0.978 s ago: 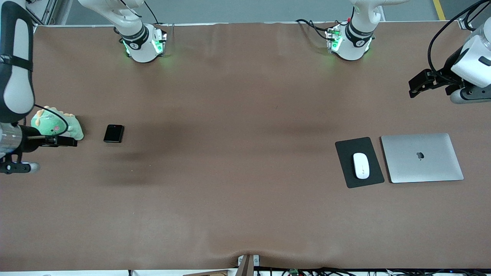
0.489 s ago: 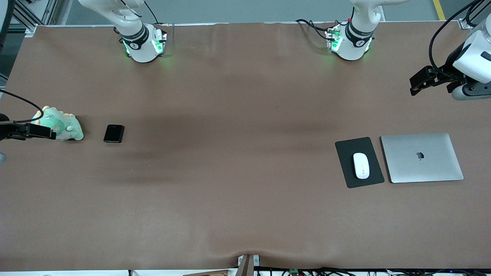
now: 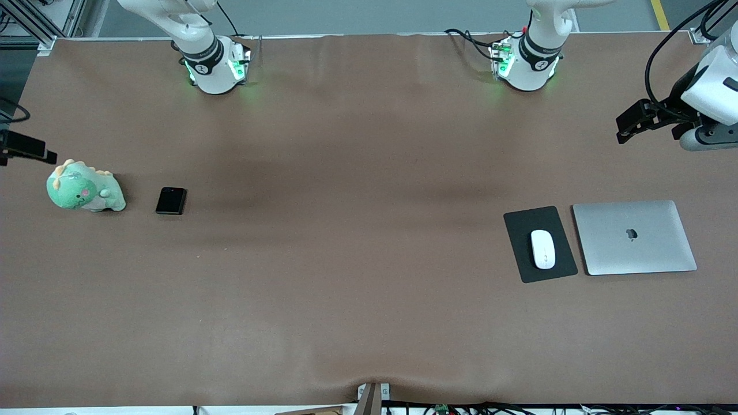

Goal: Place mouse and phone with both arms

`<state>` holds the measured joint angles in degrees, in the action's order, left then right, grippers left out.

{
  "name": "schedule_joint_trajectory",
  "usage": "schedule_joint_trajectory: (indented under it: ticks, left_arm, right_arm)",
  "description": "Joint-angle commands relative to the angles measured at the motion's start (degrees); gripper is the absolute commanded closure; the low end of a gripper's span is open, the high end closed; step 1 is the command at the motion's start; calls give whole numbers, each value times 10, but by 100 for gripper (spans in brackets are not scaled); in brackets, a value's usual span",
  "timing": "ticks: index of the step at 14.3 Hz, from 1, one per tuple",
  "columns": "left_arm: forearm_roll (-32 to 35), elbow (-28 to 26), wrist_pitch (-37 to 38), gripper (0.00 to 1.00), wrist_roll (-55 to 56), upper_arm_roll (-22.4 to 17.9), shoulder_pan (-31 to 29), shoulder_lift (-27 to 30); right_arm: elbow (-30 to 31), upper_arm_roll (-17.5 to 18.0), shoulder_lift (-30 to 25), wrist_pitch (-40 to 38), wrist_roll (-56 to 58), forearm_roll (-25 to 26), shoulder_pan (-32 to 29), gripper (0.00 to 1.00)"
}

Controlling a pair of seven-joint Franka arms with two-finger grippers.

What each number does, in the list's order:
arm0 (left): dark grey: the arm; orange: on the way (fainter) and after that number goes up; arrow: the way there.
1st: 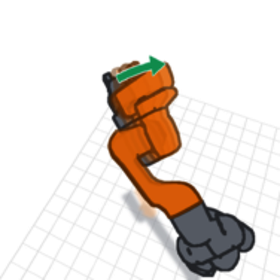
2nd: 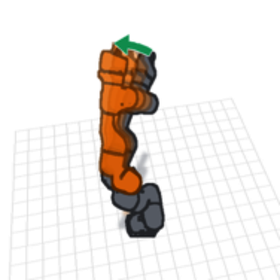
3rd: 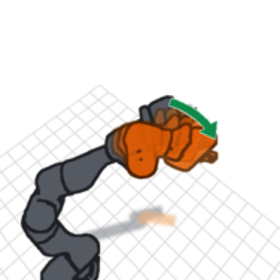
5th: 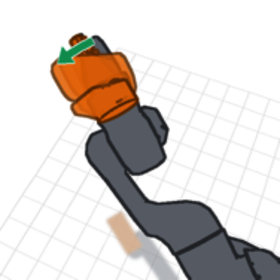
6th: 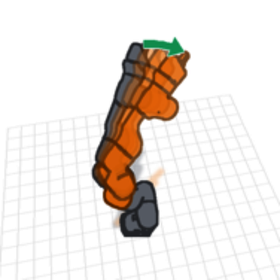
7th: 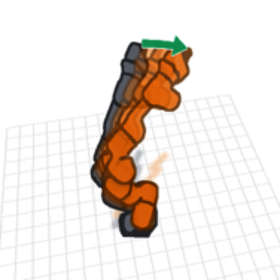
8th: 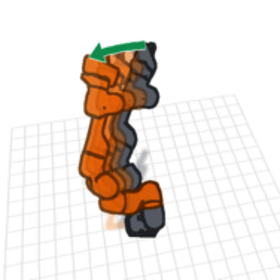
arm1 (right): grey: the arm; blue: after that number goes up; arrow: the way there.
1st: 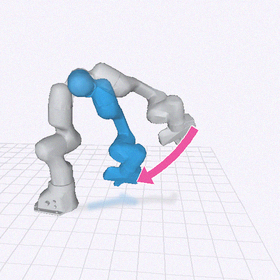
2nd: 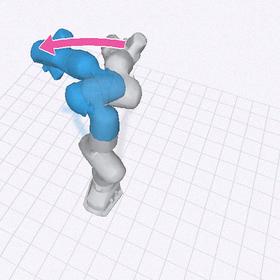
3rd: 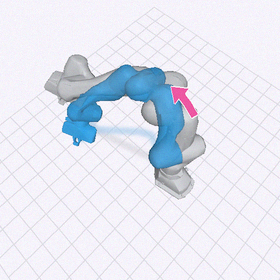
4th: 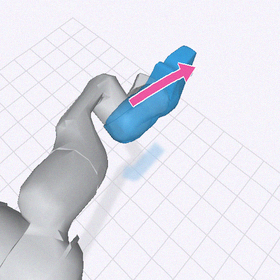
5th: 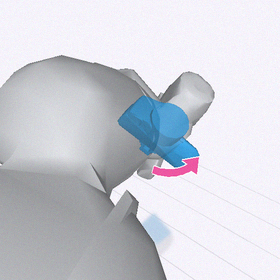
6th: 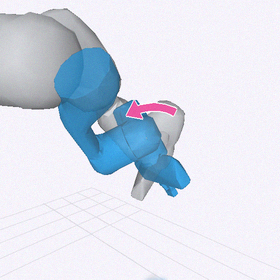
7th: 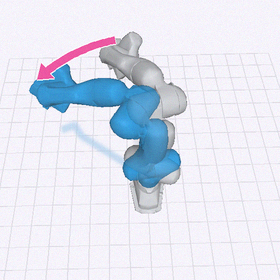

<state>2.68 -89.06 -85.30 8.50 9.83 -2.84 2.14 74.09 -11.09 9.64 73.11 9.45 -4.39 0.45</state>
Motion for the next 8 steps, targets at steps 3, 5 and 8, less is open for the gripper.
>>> schedule_joint_trajectory:
  ticks: [3,5,8]
  left_arm:
    - [-10,9,6,0,-11,-1,-2,-1]
    - [-10,9,6,0,-12,0,-2,-1]
    - [-10,8,6,0,-12,1,-2,0]
  right_arm:
    - [126,12,-108,23,-1,32,-1,0]
    - [164,12,-136,33,-2,36,-6,0]
    - [171,14,-147,38,-2,45,-1,0]
